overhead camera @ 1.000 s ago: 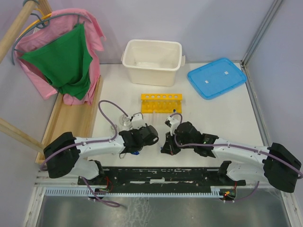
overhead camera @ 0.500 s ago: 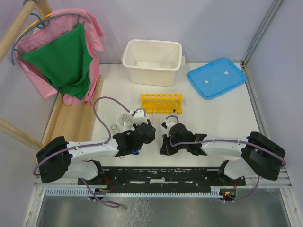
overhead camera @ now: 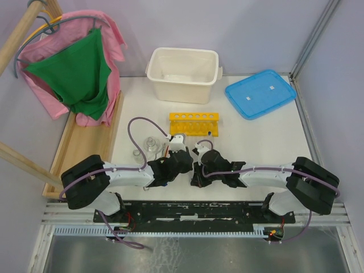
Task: Organize the chemistry lab equipment
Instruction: Pick up the test tube at the center of the board.
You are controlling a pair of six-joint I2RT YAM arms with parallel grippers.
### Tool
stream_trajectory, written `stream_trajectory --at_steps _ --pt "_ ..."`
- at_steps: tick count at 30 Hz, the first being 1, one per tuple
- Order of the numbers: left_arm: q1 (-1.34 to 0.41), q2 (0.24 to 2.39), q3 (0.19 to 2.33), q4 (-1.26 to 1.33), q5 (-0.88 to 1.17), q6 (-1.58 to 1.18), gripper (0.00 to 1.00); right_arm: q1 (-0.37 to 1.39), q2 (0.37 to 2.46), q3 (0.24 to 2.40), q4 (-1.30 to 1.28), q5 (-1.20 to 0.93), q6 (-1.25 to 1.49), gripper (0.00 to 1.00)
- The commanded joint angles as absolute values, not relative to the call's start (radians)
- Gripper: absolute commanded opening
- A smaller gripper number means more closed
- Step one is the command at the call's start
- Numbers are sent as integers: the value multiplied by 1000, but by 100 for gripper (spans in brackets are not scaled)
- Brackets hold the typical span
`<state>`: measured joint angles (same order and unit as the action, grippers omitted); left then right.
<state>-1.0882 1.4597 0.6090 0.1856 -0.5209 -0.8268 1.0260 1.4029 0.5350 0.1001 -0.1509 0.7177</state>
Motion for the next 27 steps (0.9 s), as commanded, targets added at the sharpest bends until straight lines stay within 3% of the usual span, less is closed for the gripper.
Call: stream_trajectory --at_steps 1,27 --pt "-1085 1483 628 265 -518 -784 27 1032 1423 579 108 -107 726 1" --pt "-1085 1551 564 204 -490 -860 22 1035 1482 642 -25 81 715 1"
